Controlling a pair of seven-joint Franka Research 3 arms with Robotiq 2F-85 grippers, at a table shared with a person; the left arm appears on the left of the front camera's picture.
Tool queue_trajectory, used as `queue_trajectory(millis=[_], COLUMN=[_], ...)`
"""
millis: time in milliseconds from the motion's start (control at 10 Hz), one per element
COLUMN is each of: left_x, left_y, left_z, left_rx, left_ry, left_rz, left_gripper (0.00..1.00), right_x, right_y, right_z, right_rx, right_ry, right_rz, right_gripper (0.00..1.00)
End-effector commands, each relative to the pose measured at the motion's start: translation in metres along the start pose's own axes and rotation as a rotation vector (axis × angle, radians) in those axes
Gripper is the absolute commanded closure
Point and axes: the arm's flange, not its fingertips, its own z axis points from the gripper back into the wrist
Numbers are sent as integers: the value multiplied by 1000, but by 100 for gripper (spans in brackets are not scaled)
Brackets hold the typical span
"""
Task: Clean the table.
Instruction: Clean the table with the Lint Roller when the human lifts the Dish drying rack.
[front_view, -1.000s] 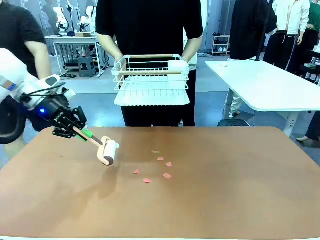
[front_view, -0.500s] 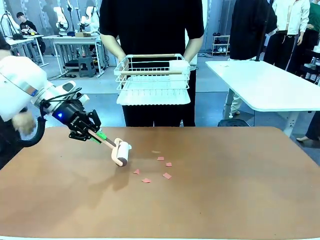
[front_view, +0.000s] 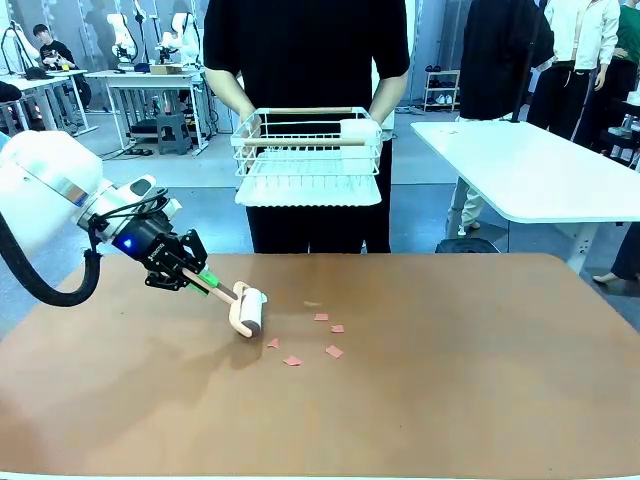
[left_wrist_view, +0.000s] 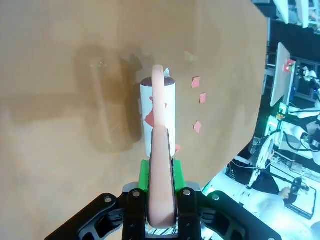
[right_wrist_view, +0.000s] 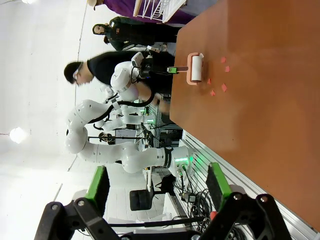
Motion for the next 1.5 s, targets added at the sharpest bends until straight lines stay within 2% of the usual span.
queue_trajectory(millis=[0,400,500,600,700,800,1100,1400], left_x=[0,0,0,1,2,1,2,0], left_y=[-4,0,6,6,6,9,5,-9], left_z=[4,0,-11,-22,-32,-43,-79,-116], left_rx=[13,3,16,-43,-40,-35,-50,-86], left_ry=[2,2,51,51,38,67,22,47], left_rz=[3,-2,-4,-20,-26,-23,-25,-94], left_gripper=[79,79,79,79,79,79,79,79], right_x=[-1,-1,-1,-1,-1,-1,-1,-1], right_y=[2,2,2,2,2,2,2,2], right_z=[1,1,1,1,1,1,1,1], right_rx=[3,3,3,3,3,3,3,3], right_ry=[-2,-2,-2,-2,-2,-2,-2,-2], right_rz=[5,5,5,5,5,5,5,5], right_gripper=[0,0,0,0,0,0,0,0])
